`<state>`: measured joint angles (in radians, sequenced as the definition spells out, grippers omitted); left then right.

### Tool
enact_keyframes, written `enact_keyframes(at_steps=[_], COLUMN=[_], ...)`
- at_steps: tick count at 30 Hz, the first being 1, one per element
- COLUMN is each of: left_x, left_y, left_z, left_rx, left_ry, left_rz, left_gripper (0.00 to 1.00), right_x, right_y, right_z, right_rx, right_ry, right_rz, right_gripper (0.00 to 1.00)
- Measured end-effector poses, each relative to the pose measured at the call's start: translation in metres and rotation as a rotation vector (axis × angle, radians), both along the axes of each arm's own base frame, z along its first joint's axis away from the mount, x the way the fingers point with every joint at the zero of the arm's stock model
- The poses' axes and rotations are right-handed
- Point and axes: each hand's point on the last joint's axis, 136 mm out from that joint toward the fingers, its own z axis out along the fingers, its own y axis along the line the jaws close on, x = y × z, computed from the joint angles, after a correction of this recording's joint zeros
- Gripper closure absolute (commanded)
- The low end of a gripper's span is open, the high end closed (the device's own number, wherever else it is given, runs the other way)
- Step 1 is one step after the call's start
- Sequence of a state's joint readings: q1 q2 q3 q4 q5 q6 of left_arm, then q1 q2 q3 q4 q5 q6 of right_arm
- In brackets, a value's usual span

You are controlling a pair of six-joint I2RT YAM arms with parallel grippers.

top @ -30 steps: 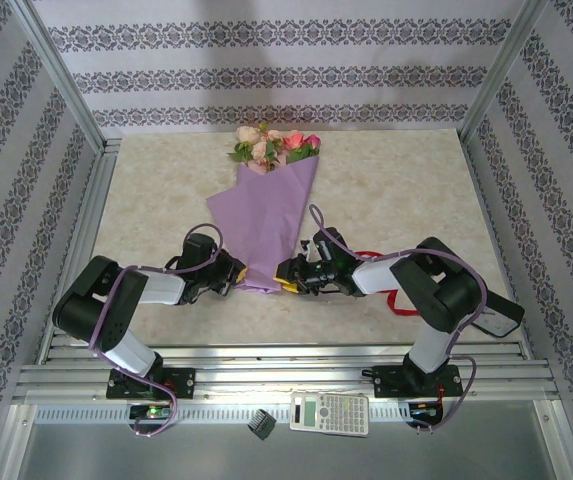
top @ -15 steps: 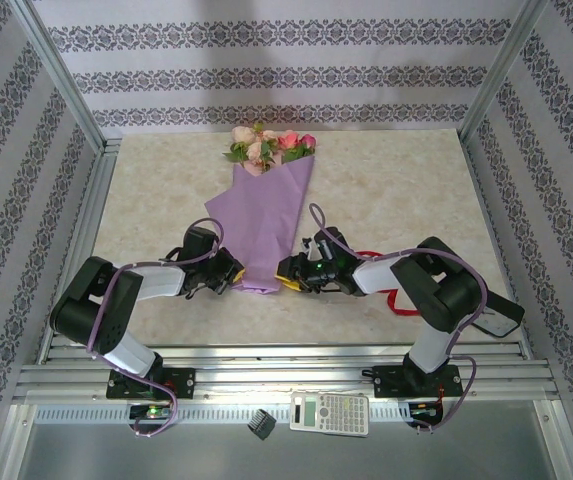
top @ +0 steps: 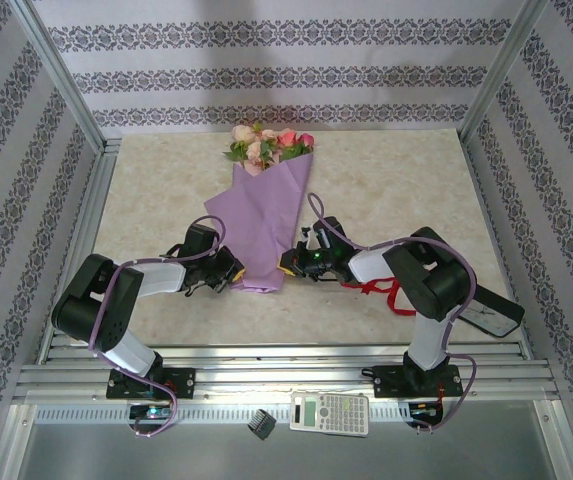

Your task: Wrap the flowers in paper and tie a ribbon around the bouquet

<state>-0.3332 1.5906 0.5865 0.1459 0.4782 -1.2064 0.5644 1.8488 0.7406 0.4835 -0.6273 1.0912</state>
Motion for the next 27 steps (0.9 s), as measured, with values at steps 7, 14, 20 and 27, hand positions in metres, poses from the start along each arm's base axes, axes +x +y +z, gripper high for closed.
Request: enact_keyframes(at_steps=[7, 14, 20, 27], left_x=[0.000, 0.000, 0.000, -0.001], left_y=[0.000, 0.001, 0.004, 0.007], left_z=[0.000, 0.000, 0.000, 0.000], left_rx=[0.008, 0.017, 0.029, 0.047], left_ry=[0.000, 0.000, 0.006, 0.015], left_rz=[-0.011, -0.018, -0.026, -0.034], left_gripper=[1.00, 1.00, 1.00, 1.00], right_x=[0.031, 0.047, 0.051, 0.079], right_y=[-0.010, -0.012, -0.014, -0.006], right_z=[0.005, -0.005, 0.000, 0.006], right_rx=[0.009, 0.003, 0.019, 0.032], right_ry=[-0.036, -0.031, -0.033, -0.070], right_rz=[-0.041, -0.049, -0.045, -0.056], right_gripper=[0.65, 1.00, 0.56, 0.72])
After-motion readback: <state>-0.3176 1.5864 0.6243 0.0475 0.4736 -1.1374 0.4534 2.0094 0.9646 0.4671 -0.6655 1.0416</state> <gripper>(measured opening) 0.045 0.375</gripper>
